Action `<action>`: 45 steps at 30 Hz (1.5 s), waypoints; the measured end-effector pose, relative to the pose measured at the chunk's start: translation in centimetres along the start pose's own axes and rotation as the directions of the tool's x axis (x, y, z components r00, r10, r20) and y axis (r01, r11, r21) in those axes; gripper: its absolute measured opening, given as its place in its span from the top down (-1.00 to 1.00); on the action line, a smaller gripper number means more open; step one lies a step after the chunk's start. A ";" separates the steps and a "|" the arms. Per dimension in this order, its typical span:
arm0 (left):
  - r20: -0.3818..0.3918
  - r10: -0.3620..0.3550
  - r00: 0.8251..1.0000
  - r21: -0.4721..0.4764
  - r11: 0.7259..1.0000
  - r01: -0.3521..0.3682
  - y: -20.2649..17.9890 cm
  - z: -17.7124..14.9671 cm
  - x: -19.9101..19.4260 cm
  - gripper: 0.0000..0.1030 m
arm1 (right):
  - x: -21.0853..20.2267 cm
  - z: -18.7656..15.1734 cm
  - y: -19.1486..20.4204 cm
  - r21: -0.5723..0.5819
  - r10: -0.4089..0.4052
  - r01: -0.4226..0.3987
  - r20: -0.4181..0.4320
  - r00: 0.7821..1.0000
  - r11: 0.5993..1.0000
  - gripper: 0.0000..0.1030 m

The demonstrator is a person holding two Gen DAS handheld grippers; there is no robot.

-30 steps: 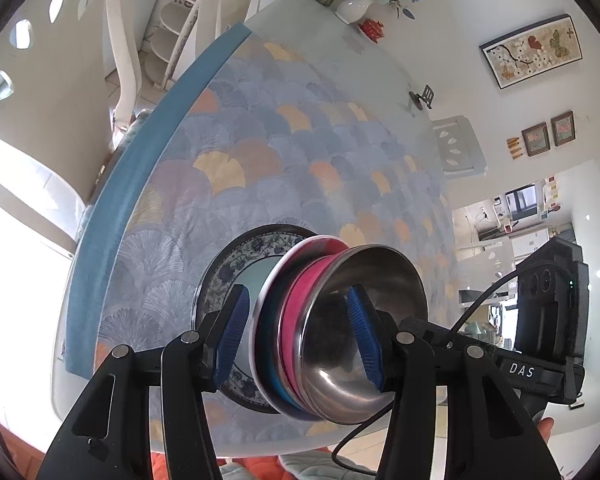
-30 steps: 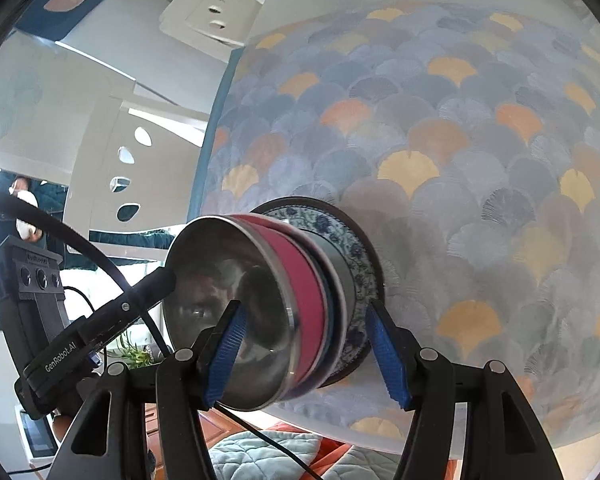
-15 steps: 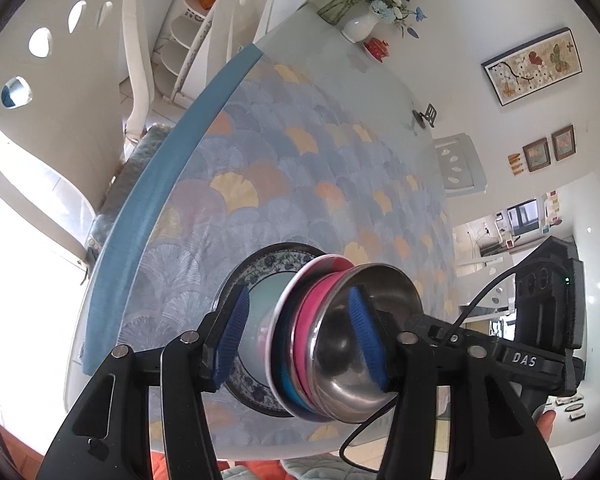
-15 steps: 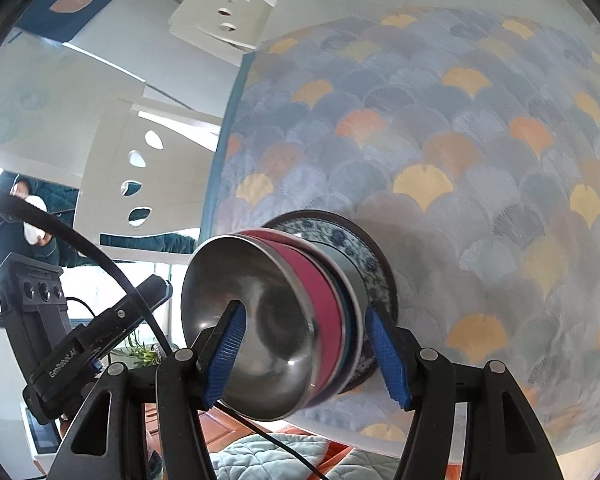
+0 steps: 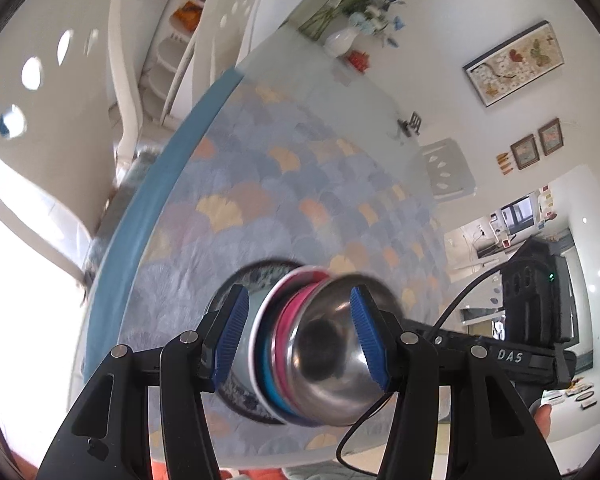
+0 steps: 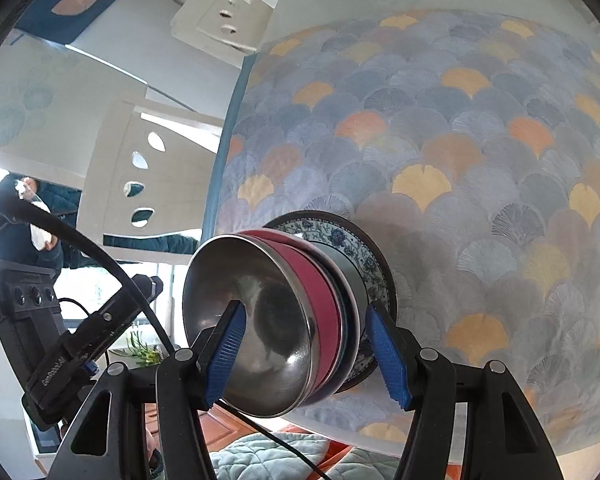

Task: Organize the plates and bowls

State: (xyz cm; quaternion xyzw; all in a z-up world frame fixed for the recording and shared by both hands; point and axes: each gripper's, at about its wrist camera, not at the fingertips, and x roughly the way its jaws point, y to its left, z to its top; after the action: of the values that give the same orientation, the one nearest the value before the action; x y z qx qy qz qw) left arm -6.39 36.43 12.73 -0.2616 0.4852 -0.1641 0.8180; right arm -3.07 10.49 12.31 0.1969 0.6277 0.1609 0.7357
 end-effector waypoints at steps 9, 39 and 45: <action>0.071 -0.026 0.997 0.193 0.981 0.012 -5.5 2.7 -2.0 0.02 | -5.1 0.4 0.9 -0.042 -0.014 0.022 0.191 0.981 0.999 -0.17; 0.024 -0.069 0.997 0.360 0.931 0.056 -11.6 3.1 -0.2 0.01 | -8.1 0.1 -0.6 -0.001 -0.098 0.101 0.235 0.967 0.995 -0.34; 0.056 -0.023 0.998 0.387 0.922 -0.001 -13.6 2.7 0.2 -0.20 | -10.7 -0.1 0.4 0.001 -0.286 0.301 0.309 0.907 0.954 -0.34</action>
State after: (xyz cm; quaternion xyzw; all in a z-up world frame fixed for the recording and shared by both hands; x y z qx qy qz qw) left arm -4.13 26.02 21.64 -0.1026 0.4173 -0.2533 0.8667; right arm -4.87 5.65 21.64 0.1054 0.5249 0.0308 0.8441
